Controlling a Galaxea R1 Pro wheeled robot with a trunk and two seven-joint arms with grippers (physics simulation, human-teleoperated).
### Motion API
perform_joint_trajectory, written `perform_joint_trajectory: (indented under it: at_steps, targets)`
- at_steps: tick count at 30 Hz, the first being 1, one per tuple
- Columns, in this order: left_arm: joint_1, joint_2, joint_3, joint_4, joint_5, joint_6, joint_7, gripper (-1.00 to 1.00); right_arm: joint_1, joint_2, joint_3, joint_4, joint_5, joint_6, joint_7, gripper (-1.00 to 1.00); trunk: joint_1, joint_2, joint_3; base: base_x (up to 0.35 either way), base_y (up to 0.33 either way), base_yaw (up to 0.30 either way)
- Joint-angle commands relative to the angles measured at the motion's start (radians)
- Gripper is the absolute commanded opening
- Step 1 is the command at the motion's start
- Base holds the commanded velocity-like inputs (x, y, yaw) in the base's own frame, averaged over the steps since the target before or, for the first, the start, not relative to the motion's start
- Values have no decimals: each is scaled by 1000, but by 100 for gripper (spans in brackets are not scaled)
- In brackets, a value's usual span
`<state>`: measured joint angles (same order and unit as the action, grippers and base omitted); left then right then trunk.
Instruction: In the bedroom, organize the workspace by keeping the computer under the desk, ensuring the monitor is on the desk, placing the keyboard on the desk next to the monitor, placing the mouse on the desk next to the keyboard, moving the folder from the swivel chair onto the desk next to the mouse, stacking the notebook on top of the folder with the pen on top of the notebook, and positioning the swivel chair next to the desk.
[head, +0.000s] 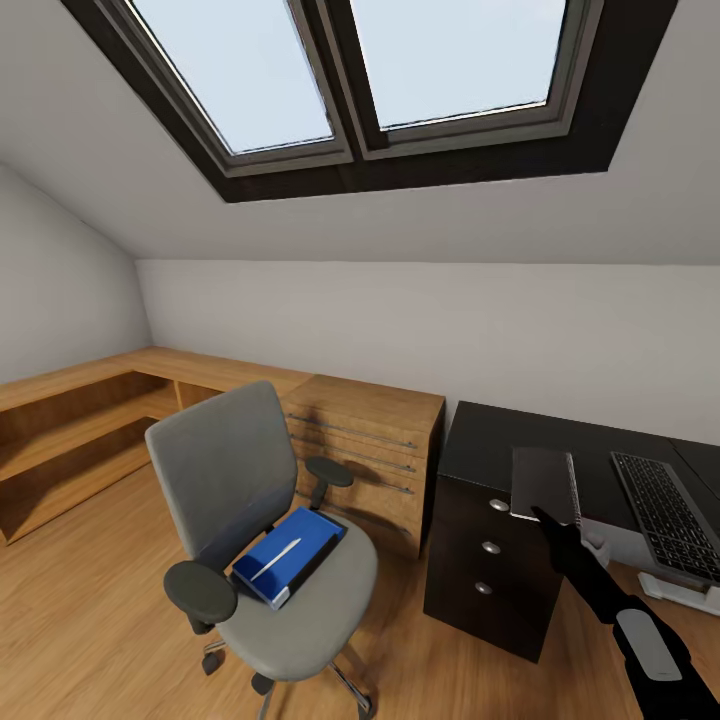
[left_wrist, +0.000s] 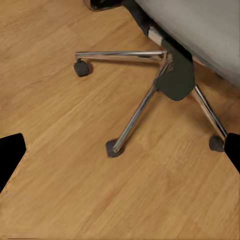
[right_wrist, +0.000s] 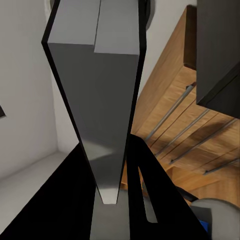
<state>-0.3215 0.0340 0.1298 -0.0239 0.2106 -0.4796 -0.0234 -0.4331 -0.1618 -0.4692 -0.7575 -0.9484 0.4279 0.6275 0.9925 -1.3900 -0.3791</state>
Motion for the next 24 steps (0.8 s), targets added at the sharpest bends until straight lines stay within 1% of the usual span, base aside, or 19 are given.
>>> perform_joint_trajectory:
  at_steps: [1, 3, 6, 7, 11, 12, 16, 17, 22, 24]
  targets:
    - [6, 5, 6, 1, -3, -10, -3, 100, -1, 0, -2, 1, -7, 9, 1, -100, 0, -1, -1, 0, 0, 0]
    - [19, 14, 6, 1, -3, -27, -7, 100, 0, 0, -2, 1, -7, 9, 1, -100, 0, -1, -1, 0, 0, 0]
    - [50, 33, 5, 1, -3, -70, -29, 100, -1, -1, -2, 1, -7, 9, 0, -100, 0, -1, -1, 0, 0, 0]
    - [66, 46, 5, 1, -3, -94, -45, 100, -1, -1, -2, 1, -7, 10, -2, -100, 0, -1, -1, 0, 0, 0]
    - [101, 72, 5, 1, -3, -143, -87, 100, -1, -1, -3, 1, -7, 9, -15, -100, 0, -1, -1, 0, 0, 0]
    - [117, 87, 5, 1, -3, -166, -111, 100, -1, -1, -3, 1, -7, 8, -27, -100, 0, -1, -1, 0, 0, 0]
    - [142, 111, 5, 1, -4, -210, -152, 100, -1, -1, -3, 1, -8, 8, -57, -100, 0, -1, -1, 0, 0, 0]
    - [153, 121, 5, 1, -4, -228, -163, 100, -1, -1, -4, 1, -8, 7, -70, -100, 0, -1, -1, 0, 0, 0]
    - [183, 146, 5, 1, -4, -258, -181, 100, -1, -1, -5, 1, -9, 7, -93, -100, 0, -1, -1, 0, 0, 0]
    - [191, 151, 5, 1, -4, -263, -187, 100, -1, -1, -5, 1, -9, 7, -96, -100, 0, -1, -1, 0, 0, 0]
